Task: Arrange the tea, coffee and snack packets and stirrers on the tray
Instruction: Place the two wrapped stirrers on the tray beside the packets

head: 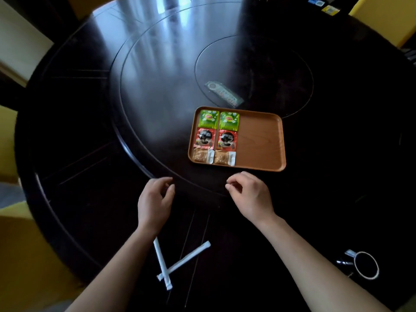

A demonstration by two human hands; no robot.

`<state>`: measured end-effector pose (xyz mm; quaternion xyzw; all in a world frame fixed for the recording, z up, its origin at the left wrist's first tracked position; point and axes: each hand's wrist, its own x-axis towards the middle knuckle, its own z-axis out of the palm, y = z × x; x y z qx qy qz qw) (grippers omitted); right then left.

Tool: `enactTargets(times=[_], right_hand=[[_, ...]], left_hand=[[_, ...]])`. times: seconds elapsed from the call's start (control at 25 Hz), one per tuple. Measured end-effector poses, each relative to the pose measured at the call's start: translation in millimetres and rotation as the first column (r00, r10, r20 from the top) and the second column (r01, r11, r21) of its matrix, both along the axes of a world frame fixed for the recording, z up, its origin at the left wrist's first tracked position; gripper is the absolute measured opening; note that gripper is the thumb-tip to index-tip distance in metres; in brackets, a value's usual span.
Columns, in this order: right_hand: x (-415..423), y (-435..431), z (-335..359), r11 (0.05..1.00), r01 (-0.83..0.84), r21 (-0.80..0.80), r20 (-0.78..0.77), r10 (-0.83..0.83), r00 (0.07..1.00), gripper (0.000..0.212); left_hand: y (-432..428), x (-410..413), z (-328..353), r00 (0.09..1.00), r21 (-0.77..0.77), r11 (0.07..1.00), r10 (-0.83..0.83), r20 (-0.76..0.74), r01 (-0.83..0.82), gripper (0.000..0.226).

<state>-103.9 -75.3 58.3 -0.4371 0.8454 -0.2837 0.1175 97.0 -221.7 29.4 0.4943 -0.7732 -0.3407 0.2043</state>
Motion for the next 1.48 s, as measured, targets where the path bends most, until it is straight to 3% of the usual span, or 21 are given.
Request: enactTargets(times=[0.16, 0.32, 0.6, 0.84, 0.96, 1.04, 1.12, 1.32, 1.48], right_hand=[[66, 27, -18, 0.943, -0.306, 0.131, 0.106, 0.294, 0.95, 0.01], [108, 37, -37, 0.846, -0.47, 0.25, 0.155, 0.444, 0.882, 0.019], [133, 29, -52, 0.759, -0.539, 0.365, 0.061, 0.558, 0.828, 0.028], [139, 24, -60, 0.681, -0.573, 0.457, -0.008, 0.647, 0.763, 0.002], [139, 29, -65, 0.634, -0.577, 0.515, -0.057, 0.697, 0.714, 0.015], [136, 32, -66, 0.639, -0.572, 0.514, -0.073, 0.697, 0.713, 0.013], [131, 36, -65, 0.695, -0.532, 0.484, -0.051, 0.629, 0.776, 0.009], [116, 51, -46, 0.852, -0.374, 0.367, 0.094, 0.366, 0.926, 0.009], [97, 64, -26, 0.937, -0.204, 0.282, 0.237, 0.138, 0.962, 0.008]], left_hand=[[54, 74, -9, 0.982, 0.135, 0.98, 0.124, 0.146, -0.144, 0.002], [76, 103, -23, 0.938, 0.184, 0.954, 0.173, 0.299, -0.235, 0.018], [78, 92, -24, 0.858, 0.156, 0.953, 0.154, 0.49, -0.261, 0.036], [77, 92, -24, 0.86, 0.174, 0.941, 0.176, 0.478, -0.289, 0.023], [77, 93, -21, 0.867, 0.219, 0.918, 0.205, 0.454, -0.331, 0.017], [76, 95, -18, 0.874, 0.265, 0.891, 0.234, 0.425, -0.367, 0.016], [76, 97, -16, 0.884, 0.307, 0.869, 0.258, 0.389, -0.388, 0.016], [79, 96, -8, 0.921, 0.401, 0.834, 0.295, 0.256, -0.379, 0.015], [79, 81, 5, 0.95, 0.433, 0.845, 0.282, 0.135, -0.313, 0.013]])
